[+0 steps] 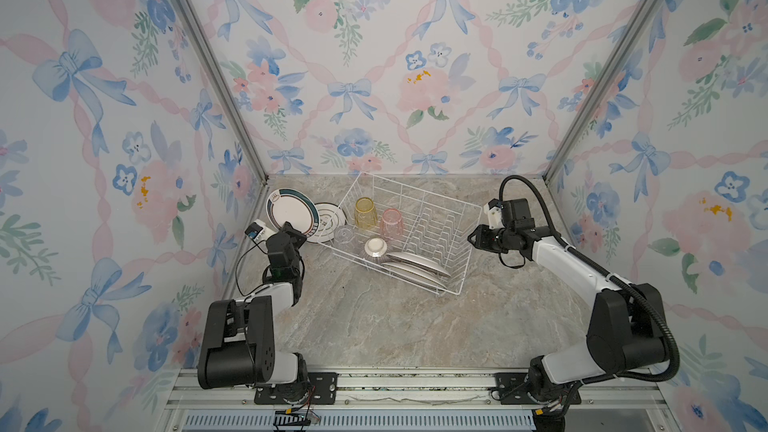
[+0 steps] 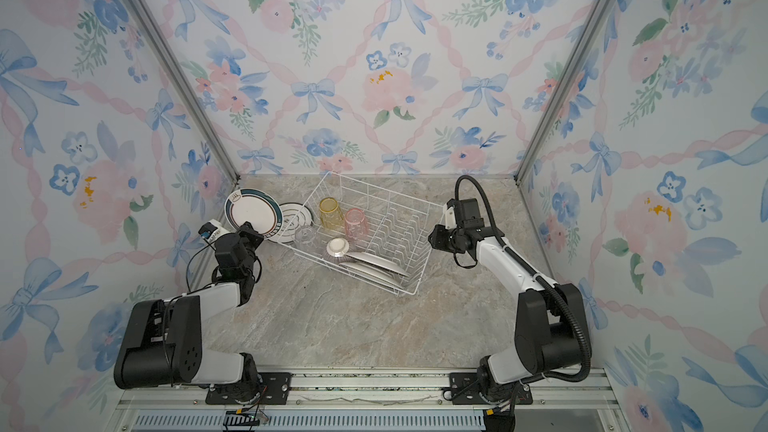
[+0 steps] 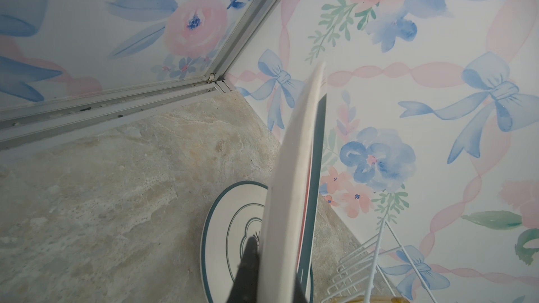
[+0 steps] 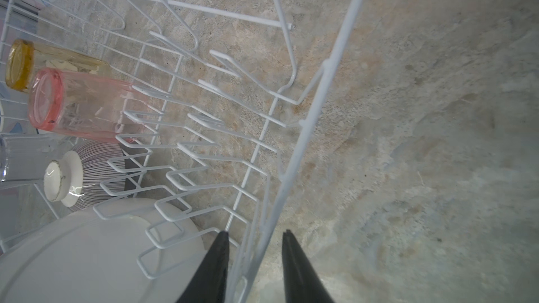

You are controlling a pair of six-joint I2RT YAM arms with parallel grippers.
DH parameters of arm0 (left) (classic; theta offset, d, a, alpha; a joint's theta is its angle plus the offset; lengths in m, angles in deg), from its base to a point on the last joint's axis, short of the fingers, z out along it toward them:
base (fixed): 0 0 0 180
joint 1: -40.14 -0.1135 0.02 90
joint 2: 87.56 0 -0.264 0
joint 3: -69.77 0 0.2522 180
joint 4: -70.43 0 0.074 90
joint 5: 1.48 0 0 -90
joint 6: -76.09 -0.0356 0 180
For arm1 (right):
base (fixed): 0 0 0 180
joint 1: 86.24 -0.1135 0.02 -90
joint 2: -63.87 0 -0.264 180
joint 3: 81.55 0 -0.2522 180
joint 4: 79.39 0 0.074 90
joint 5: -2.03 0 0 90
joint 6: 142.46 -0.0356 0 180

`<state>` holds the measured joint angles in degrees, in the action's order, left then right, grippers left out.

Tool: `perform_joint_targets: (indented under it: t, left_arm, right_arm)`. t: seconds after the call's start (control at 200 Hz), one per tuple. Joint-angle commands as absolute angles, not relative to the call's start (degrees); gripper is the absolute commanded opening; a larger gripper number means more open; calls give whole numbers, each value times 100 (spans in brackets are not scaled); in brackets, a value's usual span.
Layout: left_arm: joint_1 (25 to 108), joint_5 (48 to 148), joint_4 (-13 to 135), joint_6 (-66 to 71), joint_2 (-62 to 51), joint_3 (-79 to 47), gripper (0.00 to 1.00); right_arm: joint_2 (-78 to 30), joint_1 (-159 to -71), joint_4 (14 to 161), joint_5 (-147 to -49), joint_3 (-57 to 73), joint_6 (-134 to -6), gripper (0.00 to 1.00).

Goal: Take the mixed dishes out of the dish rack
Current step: 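Carry the plate beside the rack with the left gripper while the right gripper withdraws, then lower the plate onto the green-rimmed plate stack with the left gripper and release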

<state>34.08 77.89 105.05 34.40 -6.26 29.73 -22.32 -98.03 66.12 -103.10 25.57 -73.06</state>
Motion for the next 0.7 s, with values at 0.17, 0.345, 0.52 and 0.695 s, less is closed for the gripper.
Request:
perform_joint_targets:
  t: [0.17,0.345,0.52,0.695]
  left_arm:
    - [3210,8282,11063,3683,-221,2751,6]
    - [3188,8533,11124,3766,34,2684,6]
    - [3187,8783,11187,3837,314,2606,6]
    - [3171,9148,11229,3940,774,2356,6]
  right_arm:
    - [-2616,-9852,6752,-10330,2468,-7399,4]
    - [-2683,-9821,6688,-10205,2286,-7309,0]
    - [-2727,-9719,6628,-10100,2055,-7221,0]
    - [-2641,-9503,6694,-10004,1983,-7202,0]
